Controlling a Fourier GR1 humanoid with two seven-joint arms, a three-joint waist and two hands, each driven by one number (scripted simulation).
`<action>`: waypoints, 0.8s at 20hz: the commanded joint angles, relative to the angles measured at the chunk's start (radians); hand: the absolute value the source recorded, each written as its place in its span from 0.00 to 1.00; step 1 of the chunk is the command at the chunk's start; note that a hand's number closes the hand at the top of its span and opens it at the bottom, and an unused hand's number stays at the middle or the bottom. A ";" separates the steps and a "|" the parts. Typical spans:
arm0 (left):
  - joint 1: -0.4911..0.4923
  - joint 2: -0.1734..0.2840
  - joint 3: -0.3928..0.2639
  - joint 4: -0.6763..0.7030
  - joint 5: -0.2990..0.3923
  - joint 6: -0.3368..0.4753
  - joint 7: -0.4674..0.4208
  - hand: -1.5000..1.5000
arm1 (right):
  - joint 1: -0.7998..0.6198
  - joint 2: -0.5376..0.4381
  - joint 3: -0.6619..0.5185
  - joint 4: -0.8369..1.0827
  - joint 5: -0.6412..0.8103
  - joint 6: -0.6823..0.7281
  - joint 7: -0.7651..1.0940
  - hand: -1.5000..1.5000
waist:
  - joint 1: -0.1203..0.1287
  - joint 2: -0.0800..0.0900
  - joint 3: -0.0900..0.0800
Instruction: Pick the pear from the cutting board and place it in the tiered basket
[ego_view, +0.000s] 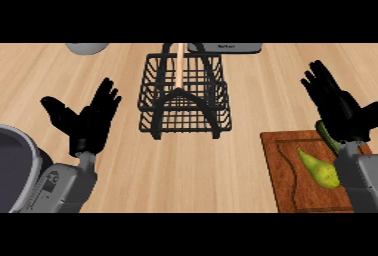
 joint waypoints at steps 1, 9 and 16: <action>0.051 0.022 -0.016 -0.066 -0.040 -0.017 -0.003 0.50 | 0.022 -0.034 -0.017 -0.032 -0.032 0.122 -0.045 1.00 | -0.017 0.029 -0.011; 0.064 0.078 -0.094 -0.043 -0.045 -0.163 -0.007 0.50 | 0.176 -0.200 -0.226 0.131 0.048 0.133 -0.300 0.00 | -0.039 0.036 -0.009; 0.089 0.061 -0.095 -0.053 -0.061 -0.181 -0.013 0.50 | 0.339 -0.322 -0.129 0.098 0.224 0.412 -0.687 0.00 | -0.033 0.028 -0.011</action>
